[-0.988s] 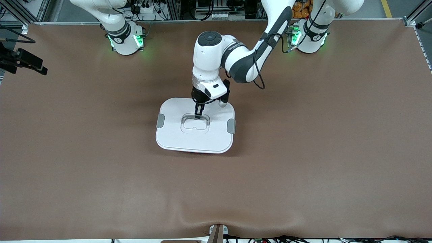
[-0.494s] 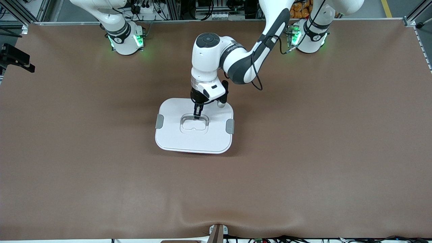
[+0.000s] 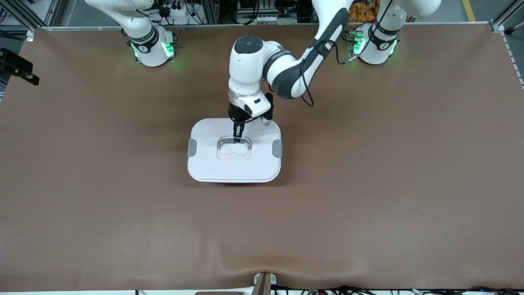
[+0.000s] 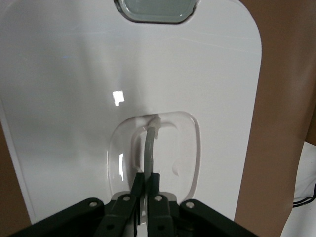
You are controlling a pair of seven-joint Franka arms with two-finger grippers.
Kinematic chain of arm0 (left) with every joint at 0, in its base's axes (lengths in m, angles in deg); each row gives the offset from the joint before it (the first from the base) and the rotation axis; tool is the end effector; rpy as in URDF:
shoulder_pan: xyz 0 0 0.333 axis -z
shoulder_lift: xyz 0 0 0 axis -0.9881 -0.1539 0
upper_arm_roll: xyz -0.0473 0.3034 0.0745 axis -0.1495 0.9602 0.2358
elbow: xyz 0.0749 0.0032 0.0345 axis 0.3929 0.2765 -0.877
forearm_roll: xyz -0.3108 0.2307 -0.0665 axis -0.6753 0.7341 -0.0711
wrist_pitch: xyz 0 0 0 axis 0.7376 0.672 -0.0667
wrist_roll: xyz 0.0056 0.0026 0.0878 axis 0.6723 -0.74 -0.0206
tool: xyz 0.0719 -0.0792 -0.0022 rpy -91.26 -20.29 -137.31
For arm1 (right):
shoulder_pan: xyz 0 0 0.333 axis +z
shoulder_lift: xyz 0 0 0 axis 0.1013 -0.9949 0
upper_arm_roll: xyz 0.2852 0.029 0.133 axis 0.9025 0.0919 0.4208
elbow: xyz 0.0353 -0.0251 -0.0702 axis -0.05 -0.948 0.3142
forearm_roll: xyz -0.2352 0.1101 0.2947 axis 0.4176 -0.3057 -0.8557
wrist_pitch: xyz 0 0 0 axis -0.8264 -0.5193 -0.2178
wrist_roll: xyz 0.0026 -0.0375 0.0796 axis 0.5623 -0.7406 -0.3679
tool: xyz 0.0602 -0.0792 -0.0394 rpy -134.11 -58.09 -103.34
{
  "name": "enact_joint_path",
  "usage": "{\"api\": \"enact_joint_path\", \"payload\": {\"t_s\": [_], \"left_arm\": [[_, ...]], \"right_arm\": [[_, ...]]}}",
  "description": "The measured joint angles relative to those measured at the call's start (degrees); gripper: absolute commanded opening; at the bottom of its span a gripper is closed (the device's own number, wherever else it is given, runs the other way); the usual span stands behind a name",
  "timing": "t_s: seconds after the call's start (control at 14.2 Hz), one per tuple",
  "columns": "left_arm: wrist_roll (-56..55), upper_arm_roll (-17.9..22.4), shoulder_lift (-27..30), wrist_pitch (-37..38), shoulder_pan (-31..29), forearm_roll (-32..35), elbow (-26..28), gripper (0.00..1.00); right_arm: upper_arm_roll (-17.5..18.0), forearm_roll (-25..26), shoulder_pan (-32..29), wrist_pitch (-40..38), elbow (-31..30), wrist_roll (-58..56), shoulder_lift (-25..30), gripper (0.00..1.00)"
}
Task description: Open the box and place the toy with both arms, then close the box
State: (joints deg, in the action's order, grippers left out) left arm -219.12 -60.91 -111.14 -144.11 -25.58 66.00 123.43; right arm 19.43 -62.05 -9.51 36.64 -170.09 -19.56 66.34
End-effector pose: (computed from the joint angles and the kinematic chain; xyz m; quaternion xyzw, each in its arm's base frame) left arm 0.4483 -0.5869 0.3501 0.7124 0.6793 0.0469 0.1697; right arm 0.5174 -0.0416 0.6892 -0.9987 -0.0387 0.0329 0.0021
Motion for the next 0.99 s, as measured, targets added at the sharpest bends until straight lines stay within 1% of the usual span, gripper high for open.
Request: {"api": "enact_joint_path", "payload": {"t_s": [0.14, 0.21, 0.28, 0.71, 0.85, 0.99], "left_arm": [[-0.3, 0.0, 0.0, 0.0, 0.1, 0.0, 0.0, 0.0], [-0.4, 0.0, 0.0, 0.0, 0.1, 0.0, 0.0, 0.48], [-0.4, 0.1, 0.0, 0.0, 0.1, 0.0, 0.0, 0.99], [-0.5, 0.6, 0.5, 0.3, -0.3, 0.0, -1.5, 1.0], [-0.2, 0.9, 1.8, 1.9, -0.7, 0.0, -1.9, 1.0], [1.9, 1.0, 4.2, 5.0, -2.2, 0.0, -2.3, 1.0]], "right_arm": [[0.0, 0.0, 0.0, 0.0, 0.0, 0.0, 0.0, 1.0], [0.0, 0.0, 0.0, 0.0, 0.0, 0.0, 0.0, 1.0], [0.0, 0.0, 0.0, 0.0, 0.0, -0.1, 0.0, 1.0], [0.0, 0.0, 0.0, -0.1, 0.0, -0.1, 0.0, 1.0], [0.0, 0.0, 0.0, -0.1, 0.0, -0.1, 0.0, 1.0], [0.0, 0.0, 0.0, -0.1, 0.0, -0.2, 0.0, 1.0]]}}
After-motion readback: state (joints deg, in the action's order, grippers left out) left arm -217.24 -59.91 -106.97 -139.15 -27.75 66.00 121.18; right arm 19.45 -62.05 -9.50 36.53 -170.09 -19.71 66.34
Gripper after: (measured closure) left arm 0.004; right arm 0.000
